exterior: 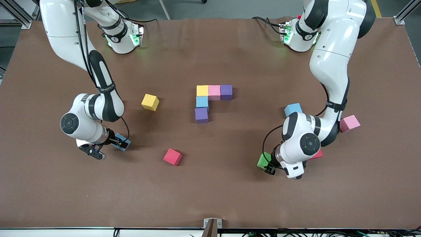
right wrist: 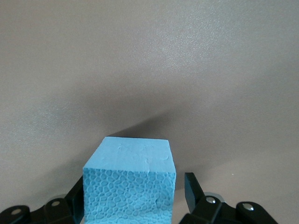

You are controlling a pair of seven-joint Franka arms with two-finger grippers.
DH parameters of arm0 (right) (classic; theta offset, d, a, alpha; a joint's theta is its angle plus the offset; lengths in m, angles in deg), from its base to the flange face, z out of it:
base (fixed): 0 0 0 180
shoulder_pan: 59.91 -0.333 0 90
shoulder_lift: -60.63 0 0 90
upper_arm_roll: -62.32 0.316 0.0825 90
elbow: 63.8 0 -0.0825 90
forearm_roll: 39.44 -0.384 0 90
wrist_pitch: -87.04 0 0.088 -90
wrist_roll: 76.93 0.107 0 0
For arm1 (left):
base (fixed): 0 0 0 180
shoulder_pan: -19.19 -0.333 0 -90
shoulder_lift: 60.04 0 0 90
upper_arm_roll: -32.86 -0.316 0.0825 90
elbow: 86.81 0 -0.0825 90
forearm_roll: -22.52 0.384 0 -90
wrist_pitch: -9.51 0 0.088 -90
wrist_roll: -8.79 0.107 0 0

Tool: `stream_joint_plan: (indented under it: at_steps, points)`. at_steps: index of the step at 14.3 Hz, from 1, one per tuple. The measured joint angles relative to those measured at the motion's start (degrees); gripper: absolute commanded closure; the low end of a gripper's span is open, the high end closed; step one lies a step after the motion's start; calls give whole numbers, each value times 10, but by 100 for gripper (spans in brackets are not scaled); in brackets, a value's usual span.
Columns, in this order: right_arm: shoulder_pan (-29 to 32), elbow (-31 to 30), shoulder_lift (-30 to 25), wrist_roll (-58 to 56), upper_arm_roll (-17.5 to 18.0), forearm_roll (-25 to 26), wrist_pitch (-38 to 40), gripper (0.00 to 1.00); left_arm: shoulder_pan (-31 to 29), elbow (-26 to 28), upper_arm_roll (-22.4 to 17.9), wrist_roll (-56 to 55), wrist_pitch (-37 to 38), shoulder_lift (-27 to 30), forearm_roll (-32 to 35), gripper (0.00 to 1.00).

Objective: Arrange 11 blocks into digit 3
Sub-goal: 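Grasp the cyan block with the right gripper while the left gripper grasps green, then place green with the left gripper while the right gripper carries cyan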

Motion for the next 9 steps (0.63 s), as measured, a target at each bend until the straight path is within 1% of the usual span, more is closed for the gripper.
stream_joint_plan:
  at_steps: [2,4,7,9]
  points:
    - [0,0,0,0,0,0,1,13,30,52,0,-63,0,43,0,79]
    - [0,0,-2,0,0,0,4,13,57,120,1,-113,-10,97,0,77]
    - [0,1,-6,0,-1,0,12,13,106,232,1,-216,-67,167,0,78]
    - [0,2,-11,-1,-1,0,17,16,144,279,1,-317,-110,187,0,78]
